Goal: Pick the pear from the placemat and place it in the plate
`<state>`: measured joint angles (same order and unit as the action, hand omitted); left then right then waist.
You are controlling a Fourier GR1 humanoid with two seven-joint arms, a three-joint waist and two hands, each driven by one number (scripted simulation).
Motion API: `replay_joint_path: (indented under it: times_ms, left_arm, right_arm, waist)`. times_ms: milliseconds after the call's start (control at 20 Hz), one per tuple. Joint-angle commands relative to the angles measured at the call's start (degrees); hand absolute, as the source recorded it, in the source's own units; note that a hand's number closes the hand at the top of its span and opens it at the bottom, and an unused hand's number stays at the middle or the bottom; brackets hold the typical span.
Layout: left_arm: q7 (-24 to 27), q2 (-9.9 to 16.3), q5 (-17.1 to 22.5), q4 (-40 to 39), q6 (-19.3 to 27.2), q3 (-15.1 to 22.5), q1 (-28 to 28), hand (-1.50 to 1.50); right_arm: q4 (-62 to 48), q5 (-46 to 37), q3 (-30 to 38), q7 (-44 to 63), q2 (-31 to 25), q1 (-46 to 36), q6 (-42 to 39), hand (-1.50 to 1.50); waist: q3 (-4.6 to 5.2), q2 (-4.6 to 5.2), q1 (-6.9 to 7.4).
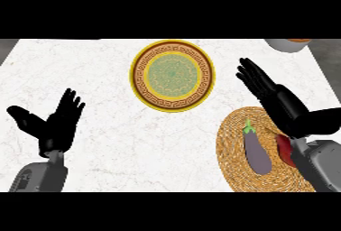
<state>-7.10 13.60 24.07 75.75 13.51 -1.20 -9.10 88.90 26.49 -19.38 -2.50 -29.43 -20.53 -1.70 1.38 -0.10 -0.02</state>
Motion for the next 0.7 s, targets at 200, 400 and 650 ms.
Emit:
replay_joint_path:
  times_ms: [200,400,650]
  left_arm:
    - [9.28,13.26,-14.48,2.36,-2.99,3.51,5.40,0.00]
    - [12.55,15.72,-19.47,4.60,-2.63,5.94,9.15,0.00]
    - [12.85,15.02,-21.67,5.11,-0.87,6.12,10.11,0.00]
  right_arm:
    - [-0.19,23.81,13.14,2.87,4.07,3.96,-4.78,-1.50]
    - [-4.14,12.31,21.45,-5.85,-2.84,9.62,4.36,-1.50]
    - [4.89,17.44,27.55,-10.79,2.24,20.21,7.16,-1.50]
  waist:
    - [-1.87,-0.23,-0.79]
    - [-1.60,-0.50,-1.97]
    - [-1.40,-0.30,-1.81]
